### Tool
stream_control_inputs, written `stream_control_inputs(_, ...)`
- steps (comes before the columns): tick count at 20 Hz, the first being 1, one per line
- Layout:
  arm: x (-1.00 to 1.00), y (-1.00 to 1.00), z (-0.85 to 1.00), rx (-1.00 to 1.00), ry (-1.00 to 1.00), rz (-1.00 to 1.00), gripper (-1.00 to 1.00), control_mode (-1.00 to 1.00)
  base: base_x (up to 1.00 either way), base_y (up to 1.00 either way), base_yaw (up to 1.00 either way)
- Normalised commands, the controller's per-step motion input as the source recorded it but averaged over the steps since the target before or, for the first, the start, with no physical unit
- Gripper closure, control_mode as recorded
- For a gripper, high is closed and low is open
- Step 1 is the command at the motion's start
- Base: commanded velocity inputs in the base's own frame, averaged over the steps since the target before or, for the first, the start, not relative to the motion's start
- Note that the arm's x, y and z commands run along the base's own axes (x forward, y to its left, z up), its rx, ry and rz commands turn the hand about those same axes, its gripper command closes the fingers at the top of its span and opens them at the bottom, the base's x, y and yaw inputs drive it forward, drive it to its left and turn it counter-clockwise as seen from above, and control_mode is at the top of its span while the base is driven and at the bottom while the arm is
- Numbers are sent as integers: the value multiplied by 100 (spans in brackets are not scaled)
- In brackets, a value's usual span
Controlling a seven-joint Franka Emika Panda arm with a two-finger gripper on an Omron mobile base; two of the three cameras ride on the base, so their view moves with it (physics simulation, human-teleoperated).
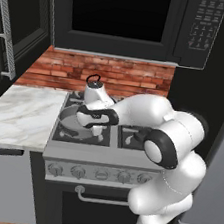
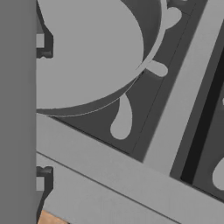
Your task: Pick the kettle from the cabinet and place it on a stove burner. Then pick the pot from the counter and place it on another stove burner. Finally, turn both burners on.
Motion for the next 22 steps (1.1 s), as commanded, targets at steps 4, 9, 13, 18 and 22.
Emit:
stream_control_inputs(4, -5, 0, 37, -4, -1, 0, -100, -100, 0, 0, 0)
stream_control_inputs(9, -10, 0, 27, -4, -1, 0, -100, -100, 0, 0, 0)
stream_control_inputs(13, -24, 4, 14, -3, -1, 0, -100, -100, 0, 0, 0)
stream_control_inputs(18, -32, 7, 2, -1, 0, 0, -100, -100, 0, 0, 0)
stream_control_inputs(22, -35, 4, 0, -2, 0, 0, -100, -100, 0, 0, 0)
